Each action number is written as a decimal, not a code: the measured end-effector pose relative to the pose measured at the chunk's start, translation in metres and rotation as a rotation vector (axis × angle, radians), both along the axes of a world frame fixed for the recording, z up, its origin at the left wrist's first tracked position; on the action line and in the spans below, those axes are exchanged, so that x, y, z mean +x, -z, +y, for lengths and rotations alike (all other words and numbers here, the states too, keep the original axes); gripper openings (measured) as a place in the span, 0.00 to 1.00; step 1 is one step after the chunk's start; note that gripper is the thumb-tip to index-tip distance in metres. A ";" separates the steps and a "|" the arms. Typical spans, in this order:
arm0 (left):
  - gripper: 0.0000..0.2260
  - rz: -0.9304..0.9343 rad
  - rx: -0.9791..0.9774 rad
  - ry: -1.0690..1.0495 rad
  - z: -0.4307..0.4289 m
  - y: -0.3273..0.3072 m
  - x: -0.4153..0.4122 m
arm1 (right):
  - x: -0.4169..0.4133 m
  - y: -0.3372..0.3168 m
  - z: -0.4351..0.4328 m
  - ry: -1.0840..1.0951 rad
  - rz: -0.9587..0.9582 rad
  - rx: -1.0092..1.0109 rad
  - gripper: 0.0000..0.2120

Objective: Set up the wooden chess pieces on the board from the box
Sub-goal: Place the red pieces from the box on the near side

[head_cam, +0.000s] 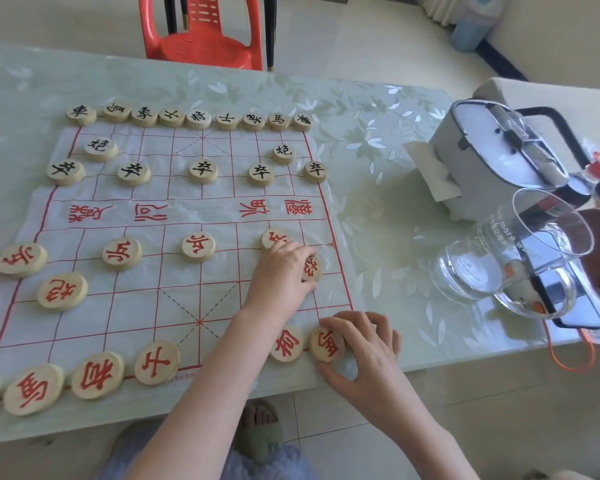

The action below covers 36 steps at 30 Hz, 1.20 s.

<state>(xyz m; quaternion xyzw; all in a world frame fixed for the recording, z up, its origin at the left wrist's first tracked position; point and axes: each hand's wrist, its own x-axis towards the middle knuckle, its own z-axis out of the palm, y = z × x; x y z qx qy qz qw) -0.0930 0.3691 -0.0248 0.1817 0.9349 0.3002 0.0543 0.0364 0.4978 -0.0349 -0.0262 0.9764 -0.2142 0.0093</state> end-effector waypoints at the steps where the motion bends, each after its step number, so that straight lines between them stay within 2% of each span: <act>1: 0.23 0.005 -0.004 0.002 0.000 0.001 0.000 | 0.000 0.000 0.000 0.003 -0.007 -0.006 0.23; 4: 0.25 0.017 0.029 0.007 0.000 0.000 0.001 | -0.001 -0.003 -0.001 0.009 -0.013 -0.010 0.26; 7: 0.25 0.038 0.102 0.009 0.000 -0.005 0.003 | -0.003 -0.008 -0.002 0.002 0.005 -0.024 0.25; 13: 0.19 0.061 0.237 -0.051 -0.034 -0.035 0.015 | -0.014 -0.028 -0.017 0.031 0.062 -0.134 0.23; 23: 0.14 -0.042 0.205 -0.424 -0.200 -0.061 0.068 | -0.047 -0.058 -0.134 -0.127 0.036 -0.289 0.19; 30: 0.14 -0.014 0.150 -0.646 -0.324 -0.064 0.087 | -0.067 -0.063 -0.235 -0.236 -0.068 -0.337 0.19; 36: 0.16 0.043 0.096 -0.792 -0.412 -0.036 0.070 | -0.084 -0.063 -0.309 -0.321 -0.111 -0.314 0.20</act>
